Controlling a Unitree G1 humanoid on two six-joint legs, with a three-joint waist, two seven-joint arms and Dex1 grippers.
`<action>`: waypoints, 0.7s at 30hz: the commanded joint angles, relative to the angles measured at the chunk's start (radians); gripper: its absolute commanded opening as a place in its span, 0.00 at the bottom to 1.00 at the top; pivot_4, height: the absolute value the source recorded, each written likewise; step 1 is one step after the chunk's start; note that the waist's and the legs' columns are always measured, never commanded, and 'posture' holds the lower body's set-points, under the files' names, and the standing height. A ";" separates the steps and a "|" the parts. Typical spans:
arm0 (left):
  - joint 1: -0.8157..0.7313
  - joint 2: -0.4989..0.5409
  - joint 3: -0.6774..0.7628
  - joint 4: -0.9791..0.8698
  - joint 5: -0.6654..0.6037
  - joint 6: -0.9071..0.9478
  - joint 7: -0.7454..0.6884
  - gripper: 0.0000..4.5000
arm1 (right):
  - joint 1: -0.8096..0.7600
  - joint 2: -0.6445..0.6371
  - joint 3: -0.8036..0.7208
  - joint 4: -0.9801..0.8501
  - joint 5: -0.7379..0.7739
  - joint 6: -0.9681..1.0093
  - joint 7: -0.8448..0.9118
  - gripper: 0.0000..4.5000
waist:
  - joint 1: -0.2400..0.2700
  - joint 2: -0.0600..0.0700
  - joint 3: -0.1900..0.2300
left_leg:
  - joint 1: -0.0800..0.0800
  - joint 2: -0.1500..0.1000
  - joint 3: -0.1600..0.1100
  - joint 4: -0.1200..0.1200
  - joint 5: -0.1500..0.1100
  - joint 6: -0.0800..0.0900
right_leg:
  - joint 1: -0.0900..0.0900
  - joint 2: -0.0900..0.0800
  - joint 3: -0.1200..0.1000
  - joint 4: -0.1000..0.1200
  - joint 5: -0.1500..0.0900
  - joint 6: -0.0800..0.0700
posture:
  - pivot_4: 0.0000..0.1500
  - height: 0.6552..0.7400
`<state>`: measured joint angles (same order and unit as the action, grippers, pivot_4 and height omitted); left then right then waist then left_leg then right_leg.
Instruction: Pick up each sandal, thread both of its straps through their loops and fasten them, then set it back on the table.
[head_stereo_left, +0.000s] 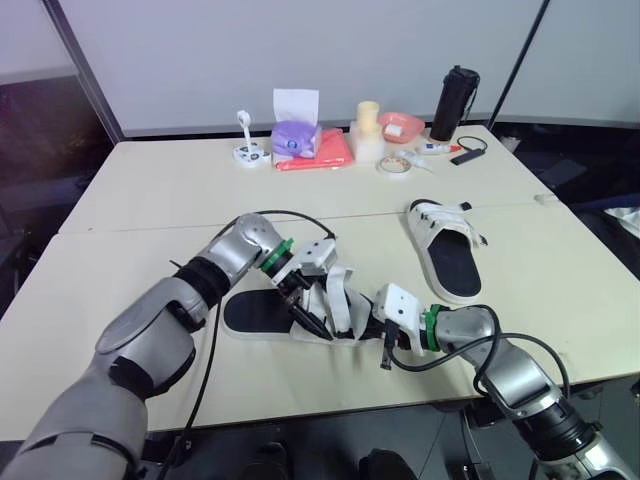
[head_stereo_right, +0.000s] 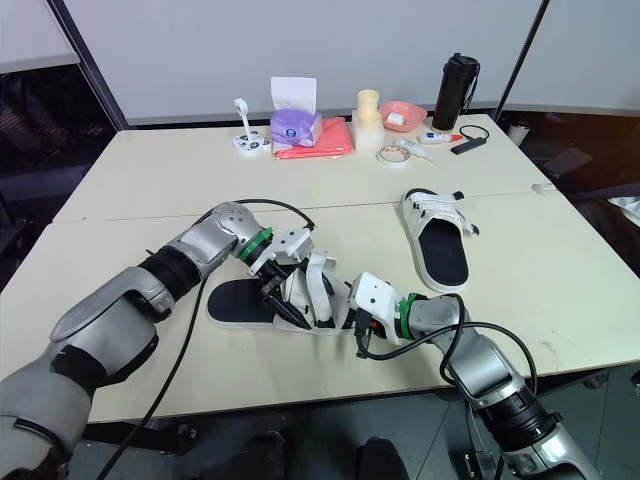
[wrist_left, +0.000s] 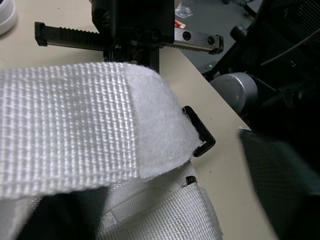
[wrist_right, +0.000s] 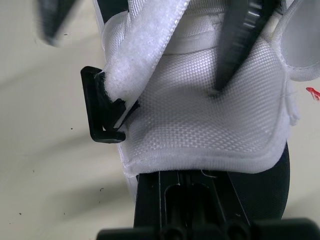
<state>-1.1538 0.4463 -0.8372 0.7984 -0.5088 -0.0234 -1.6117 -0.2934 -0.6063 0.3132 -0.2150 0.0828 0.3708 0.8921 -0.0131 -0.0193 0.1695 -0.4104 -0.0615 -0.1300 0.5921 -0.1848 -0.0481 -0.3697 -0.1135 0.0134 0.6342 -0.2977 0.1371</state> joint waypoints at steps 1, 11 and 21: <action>-0.017 -0.028 0.125 0.024 -0.027 0.082 -0.003 1.00 | 0.027 0.000 0.047 0.047 -0.037 0.030 0.002 0.00 | 0.000 0.000 0.000 | 0.000 0.000 0.000 0.000 0.000 0.000 | 0.000 0.000 0.000 0.000 0.000 0.000 | 1.00 1.00; 0.105 0.031 0.270 -0.171 -0.074 0.385 -0.003 1.00 | 0.027 0.000 0.050 0.049 -0.037 0.028 0.001 0.00 | -0.006 0.000 0.000 | 0.000 0.000 0.000 0.000 0.000 0.000 | -0.001 0.000 0.000 0.002 0.000 0.001 | 1.00 1.00; 0.306 0.018 0.470 -0.451 -0.049 0.616 0.190 1.00 | 0.024 0.002 0.053 0.053 -0.038 0.027 0.001 0.00 | -0.003 0.000 0.000 | 0.000 0.001 -0.001 0.001 0.000 0.000 | -0.002 0.000 0.001 0.005 0.000 0.000 | 1.00 1.00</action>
<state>-0.8539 0.4675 -0.4127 0.4102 -0.5531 0.5594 -1.4674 -0.2997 -0.6018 0.3209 -0.2099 0.0806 0.3667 0.8879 -0.0164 -0.0192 0.1694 -0.4101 -0.0609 -0.1323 0.5932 -0.1848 -0.0480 -0.3717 -0.1133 0.0144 0.6398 -0.2982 0.1374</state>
